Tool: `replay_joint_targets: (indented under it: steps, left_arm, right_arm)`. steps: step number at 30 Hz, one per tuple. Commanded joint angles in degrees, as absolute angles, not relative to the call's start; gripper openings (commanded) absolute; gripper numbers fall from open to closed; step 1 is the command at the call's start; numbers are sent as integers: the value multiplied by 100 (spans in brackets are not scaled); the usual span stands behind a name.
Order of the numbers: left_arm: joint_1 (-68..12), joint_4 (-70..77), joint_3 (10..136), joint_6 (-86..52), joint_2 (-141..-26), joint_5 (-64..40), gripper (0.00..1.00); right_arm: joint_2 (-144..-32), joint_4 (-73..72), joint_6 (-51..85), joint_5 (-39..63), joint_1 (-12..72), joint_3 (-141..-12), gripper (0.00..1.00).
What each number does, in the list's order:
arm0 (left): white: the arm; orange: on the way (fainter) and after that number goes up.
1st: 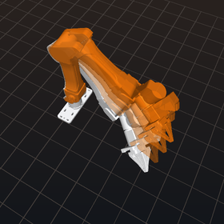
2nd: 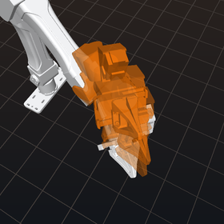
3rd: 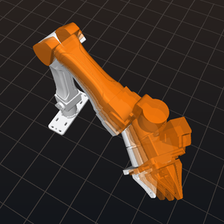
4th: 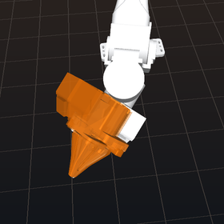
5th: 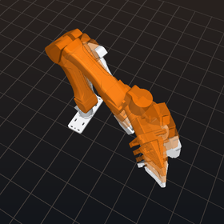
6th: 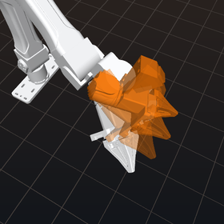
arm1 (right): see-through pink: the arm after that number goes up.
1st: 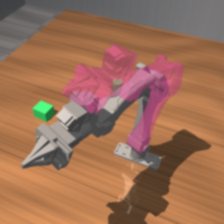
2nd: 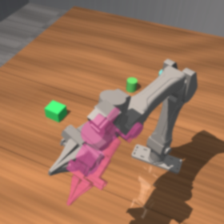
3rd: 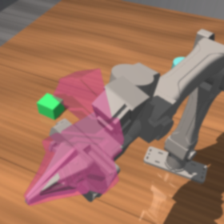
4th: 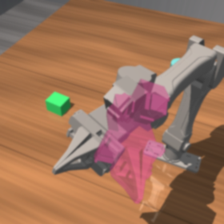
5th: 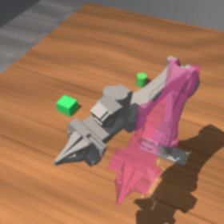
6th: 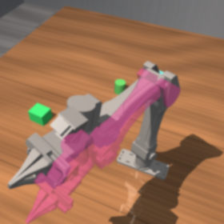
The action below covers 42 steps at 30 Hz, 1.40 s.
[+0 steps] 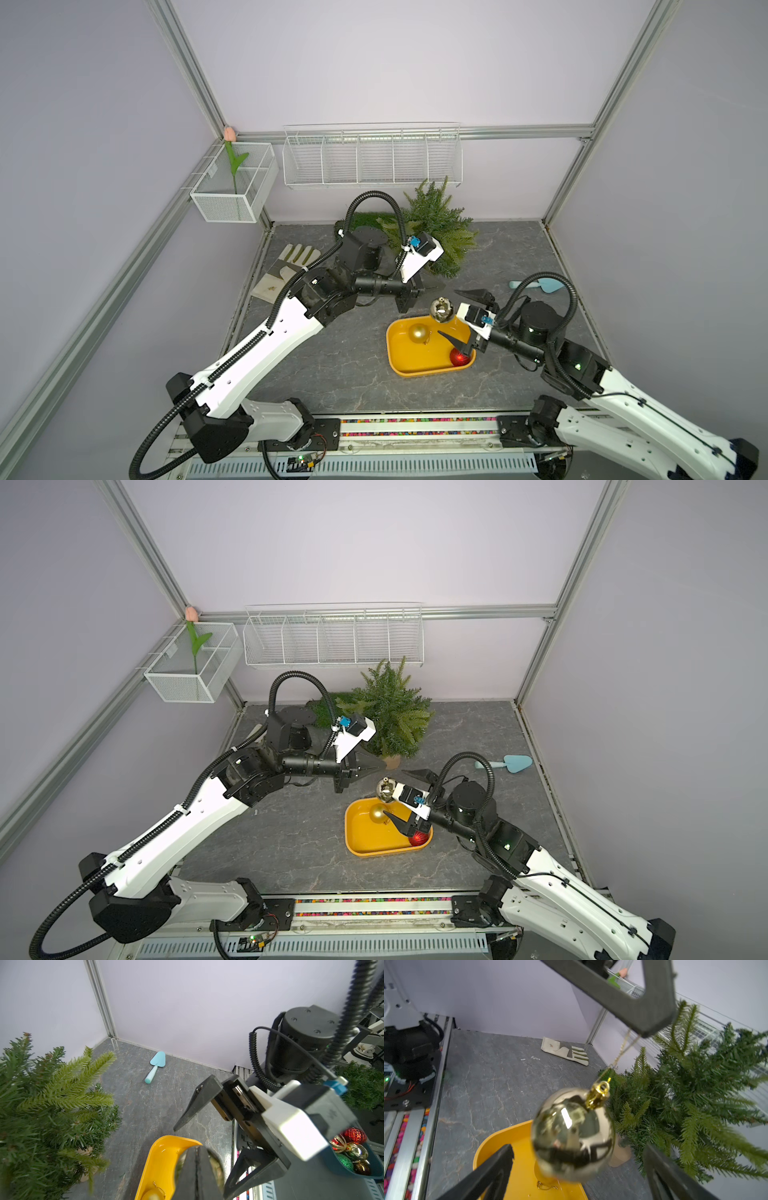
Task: Decorate the small christmas tree with ornaments
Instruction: Pick up an ornament from the container.
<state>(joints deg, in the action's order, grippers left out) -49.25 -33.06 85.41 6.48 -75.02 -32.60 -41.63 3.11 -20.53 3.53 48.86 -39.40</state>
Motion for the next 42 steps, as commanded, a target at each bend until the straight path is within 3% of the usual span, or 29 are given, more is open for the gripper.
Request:
replay_joint_targets:
  steps: [1,10,17,28,42]
  left_arm:
    - [-4949,-3403,8768,600,-7483,-3232,0]
    - [-4948,-3383,8916,483,-7582,-3406,0]
    - [-4948,-3586,9129,527,-7725,-3493,0]
    - [-4964,-3604,9215,426,-7765,-3454,0]
    - [-4979,-3595,9256,375,-7771,-3480,0]
  right_arm:
    - [-4244,-1045,-660,-71,4900,-3654,99]
    - [-4104,-2481,-623,1281,4900,-2981,96]
    - [-4442,-2474,-667,1058,4887,-3151,96]
    - [-4436,-2706,-648,1444,4890,-3146,74]
    - [-4576,-2794,-553,1125,4887,-3164,75]
